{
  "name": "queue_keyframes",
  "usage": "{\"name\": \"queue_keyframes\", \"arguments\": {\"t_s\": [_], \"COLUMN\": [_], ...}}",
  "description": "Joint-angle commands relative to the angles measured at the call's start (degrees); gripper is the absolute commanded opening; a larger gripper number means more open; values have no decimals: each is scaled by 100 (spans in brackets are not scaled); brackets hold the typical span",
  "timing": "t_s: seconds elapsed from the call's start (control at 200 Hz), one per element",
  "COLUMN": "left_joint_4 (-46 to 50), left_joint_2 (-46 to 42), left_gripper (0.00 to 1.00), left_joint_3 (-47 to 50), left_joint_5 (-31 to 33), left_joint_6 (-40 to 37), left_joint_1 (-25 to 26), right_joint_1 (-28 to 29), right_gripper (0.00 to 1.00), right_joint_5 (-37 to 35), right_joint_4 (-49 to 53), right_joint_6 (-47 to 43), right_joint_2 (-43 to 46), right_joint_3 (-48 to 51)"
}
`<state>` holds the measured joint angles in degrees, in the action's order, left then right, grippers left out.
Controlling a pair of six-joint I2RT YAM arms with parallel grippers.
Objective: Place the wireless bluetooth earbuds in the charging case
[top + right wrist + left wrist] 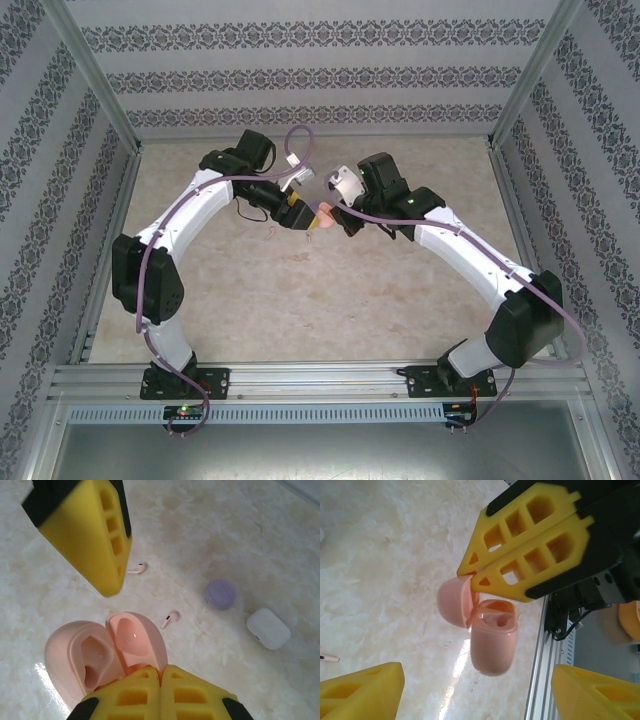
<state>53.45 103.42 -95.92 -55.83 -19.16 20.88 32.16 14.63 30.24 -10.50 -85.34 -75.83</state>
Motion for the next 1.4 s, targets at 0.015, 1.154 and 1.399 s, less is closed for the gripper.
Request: {"name": "queue_keyframes", "arguments": {"t_s": [0.015,1.154,1.399], "left_joint_4": [179,226,121], "left_joint_2": [73,169,179], "left_gripper": [76,38,25], "left_joint_3": [-116,3,36], "left_joint_5": [-282,-696,-834], "left_joint_6": [-167,-260,-212], "left_joint_1": [-53,-58,-57], "right_joint_1": [123,271,279], "right_gripper": [0,0,0], "right_joint_5": [-45,-61,-20], "right_joint_4": [9,-72,-106], "right_joint_6": [-44,53,109], "right_joint_2": [-34,-167,-172], "right_joint_3": [-218,-318,-318]}}
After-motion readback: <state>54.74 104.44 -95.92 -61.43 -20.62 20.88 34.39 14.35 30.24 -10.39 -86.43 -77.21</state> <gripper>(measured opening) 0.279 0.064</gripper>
